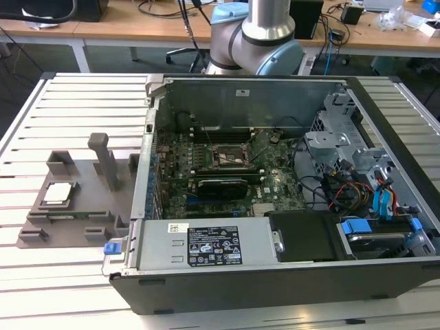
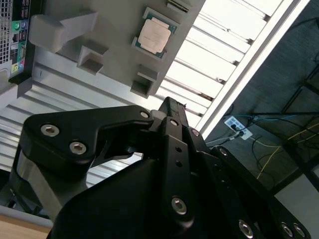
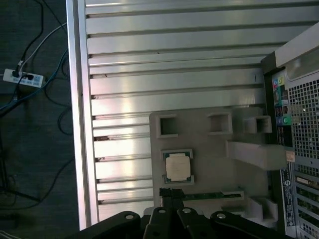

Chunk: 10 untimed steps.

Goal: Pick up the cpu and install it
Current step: 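Reach for the cpu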

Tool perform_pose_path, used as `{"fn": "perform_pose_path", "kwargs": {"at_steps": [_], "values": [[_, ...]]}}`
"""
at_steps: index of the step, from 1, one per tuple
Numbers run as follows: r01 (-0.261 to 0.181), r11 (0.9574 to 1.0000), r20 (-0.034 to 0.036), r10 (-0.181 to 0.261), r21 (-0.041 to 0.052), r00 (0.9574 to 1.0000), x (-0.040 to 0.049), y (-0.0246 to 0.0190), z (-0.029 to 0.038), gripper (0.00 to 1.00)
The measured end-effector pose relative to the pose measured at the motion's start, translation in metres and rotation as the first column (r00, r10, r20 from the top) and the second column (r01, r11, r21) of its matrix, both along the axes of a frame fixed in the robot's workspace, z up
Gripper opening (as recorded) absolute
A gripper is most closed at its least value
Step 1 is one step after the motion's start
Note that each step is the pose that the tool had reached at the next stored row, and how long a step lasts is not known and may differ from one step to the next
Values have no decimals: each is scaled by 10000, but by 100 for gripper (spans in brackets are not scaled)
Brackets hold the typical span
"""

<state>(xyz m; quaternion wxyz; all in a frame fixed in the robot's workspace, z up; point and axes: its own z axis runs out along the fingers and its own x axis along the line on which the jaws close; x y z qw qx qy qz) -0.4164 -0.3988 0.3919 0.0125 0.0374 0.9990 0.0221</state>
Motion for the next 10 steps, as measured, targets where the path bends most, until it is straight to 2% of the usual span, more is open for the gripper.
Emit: {"fn": "perform_pose_path", "kwargs": {"at_steps": [2,10], "values": [[0,10000,0,0,-1,10000,-44,0,0,11],[0,10000,0,0,-1,10000,-48,0,0,11]]}}
